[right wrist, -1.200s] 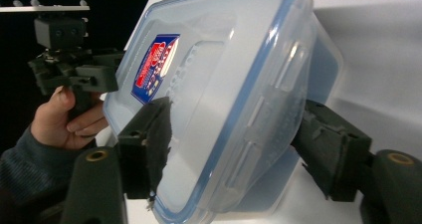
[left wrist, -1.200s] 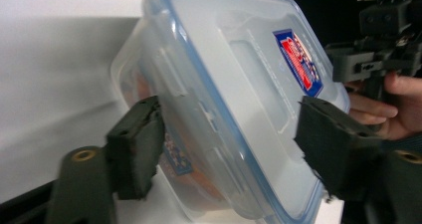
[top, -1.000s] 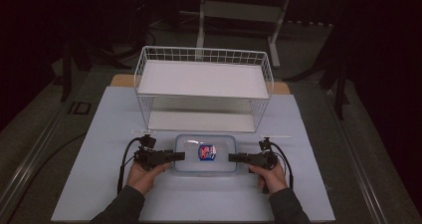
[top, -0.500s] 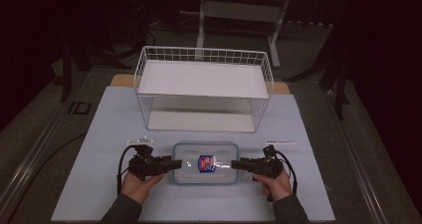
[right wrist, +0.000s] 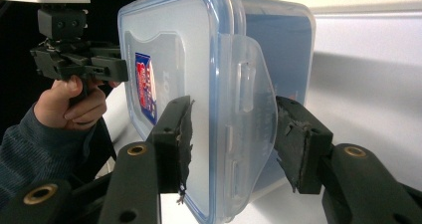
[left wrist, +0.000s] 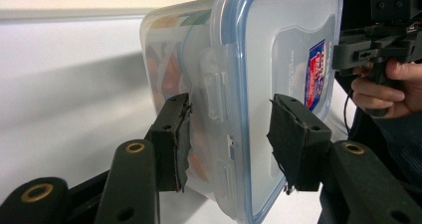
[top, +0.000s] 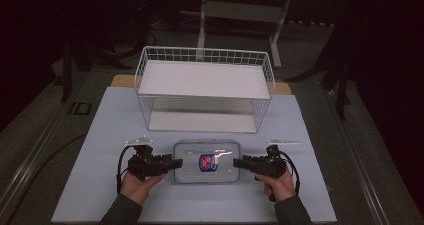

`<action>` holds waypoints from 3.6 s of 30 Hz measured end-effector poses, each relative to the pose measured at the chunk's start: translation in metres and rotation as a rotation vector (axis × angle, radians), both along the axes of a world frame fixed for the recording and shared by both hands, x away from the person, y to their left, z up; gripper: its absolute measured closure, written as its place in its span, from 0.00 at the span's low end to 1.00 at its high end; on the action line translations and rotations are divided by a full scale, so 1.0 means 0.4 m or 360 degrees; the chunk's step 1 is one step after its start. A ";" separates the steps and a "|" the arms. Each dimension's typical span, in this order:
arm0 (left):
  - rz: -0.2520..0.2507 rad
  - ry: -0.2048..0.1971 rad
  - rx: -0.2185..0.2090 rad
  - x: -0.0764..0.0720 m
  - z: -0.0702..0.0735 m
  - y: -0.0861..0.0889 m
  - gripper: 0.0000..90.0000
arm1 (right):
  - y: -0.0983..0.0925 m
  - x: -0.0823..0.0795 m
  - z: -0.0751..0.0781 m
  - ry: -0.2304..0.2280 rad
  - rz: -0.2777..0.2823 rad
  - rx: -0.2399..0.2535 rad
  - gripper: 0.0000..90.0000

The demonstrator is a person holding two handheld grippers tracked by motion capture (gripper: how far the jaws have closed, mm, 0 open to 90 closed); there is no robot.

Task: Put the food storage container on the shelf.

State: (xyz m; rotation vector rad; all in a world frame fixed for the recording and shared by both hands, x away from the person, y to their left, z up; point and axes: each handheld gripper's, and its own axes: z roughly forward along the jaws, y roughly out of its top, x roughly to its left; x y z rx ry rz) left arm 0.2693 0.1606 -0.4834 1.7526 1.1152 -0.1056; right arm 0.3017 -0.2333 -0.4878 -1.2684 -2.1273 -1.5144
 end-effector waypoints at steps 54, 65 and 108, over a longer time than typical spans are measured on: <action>-0.0003 -0.0490 -0.0005 0.039 0.288 0.021 0.57 | 0.016 0.019 0.292 -0.0490 -0.0019 0.0036 0.58; 0.0008 -0.0567 -0.0008 0.050 0.337 0.022 0.57 | 0.019 0.034 0.350 -0.0578 -0.0018 0.0034 0.58; 0.0059 -0.0822 0.0000 0.151 0.467 0.032 0.57 | 0.039 0.135 0.480 -0.0815 -0.0058 0.0039 0.56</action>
